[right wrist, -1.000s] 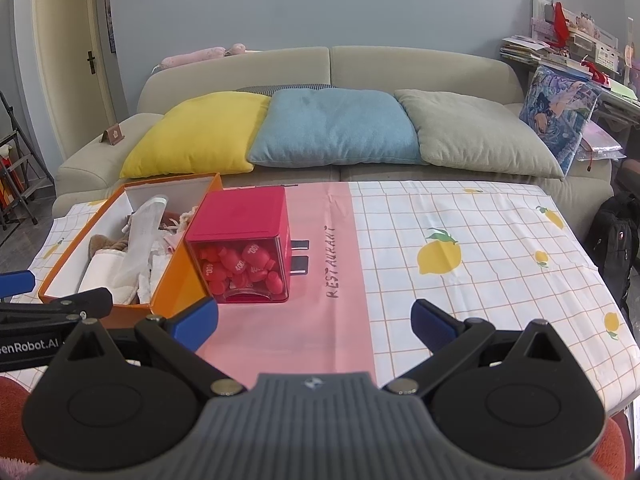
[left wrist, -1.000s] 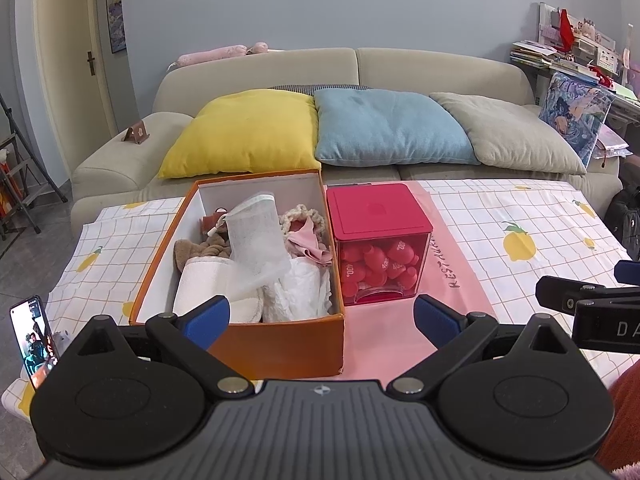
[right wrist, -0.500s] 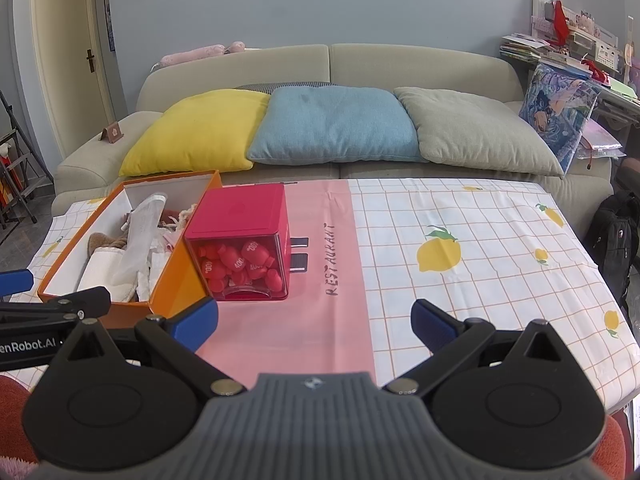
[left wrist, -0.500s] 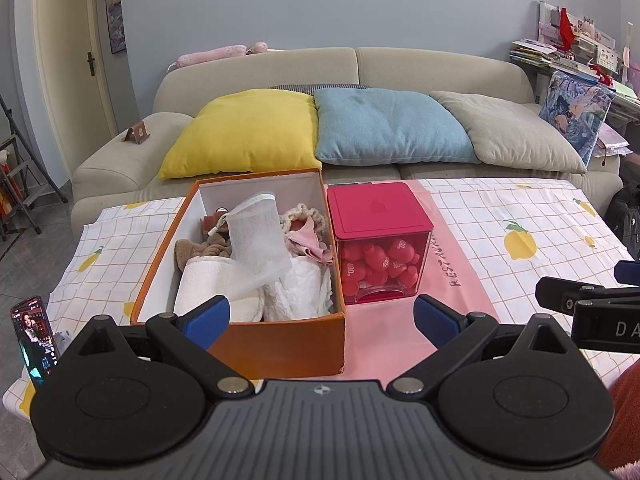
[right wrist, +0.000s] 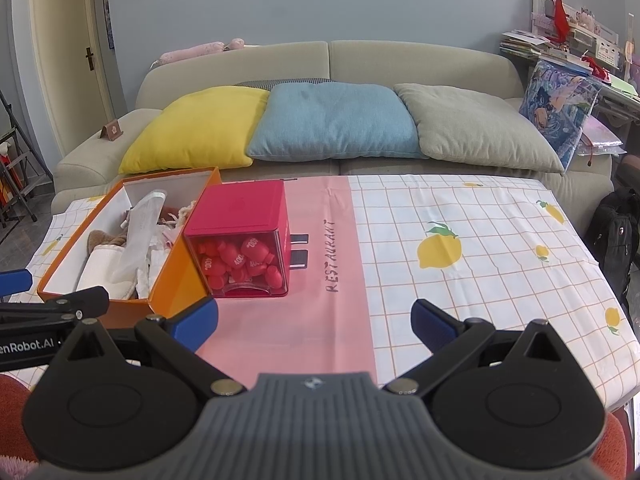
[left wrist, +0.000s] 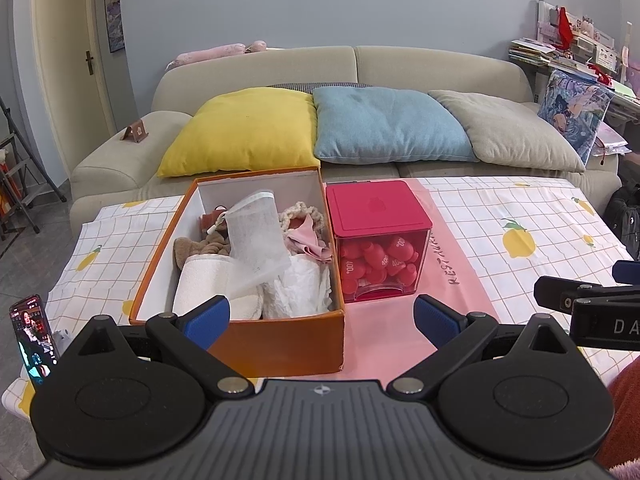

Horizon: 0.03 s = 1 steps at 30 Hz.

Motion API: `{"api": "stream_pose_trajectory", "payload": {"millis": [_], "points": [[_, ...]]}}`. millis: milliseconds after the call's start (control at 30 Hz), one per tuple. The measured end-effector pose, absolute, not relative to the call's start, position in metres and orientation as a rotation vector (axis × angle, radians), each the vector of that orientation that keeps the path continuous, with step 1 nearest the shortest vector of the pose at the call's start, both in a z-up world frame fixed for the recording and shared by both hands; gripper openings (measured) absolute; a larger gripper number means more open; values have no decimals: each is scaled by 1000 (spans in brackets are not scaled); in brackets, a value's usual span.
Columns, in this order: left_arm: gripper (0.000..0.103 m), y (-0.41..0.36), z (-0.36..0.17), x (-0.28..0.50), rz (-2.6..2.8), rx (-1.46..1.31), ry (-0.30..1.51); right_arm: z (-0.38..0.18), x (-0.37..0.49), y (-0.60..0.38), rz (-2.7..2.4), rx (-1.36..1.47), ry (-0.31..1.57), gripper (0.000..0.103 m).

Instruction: Organize soft objects

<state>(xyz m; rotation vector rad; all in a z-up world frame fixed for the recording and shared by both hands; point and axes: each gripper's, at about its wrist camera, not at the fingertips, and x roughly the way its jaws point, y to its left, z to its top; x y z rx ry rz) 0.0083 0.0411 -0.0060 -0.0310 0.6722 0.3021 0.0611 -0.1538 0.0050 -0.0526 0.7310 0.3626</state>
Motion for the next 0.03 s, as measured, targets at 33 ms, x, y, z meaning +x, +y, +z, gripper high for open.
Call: {"api": "stream_pose_trajectory", "payload": {"millis": [33], "points": [[103, 41, -6, 9, 301, -34, 673, 5, 61, -154, 363, -52, 732, 100]]}}
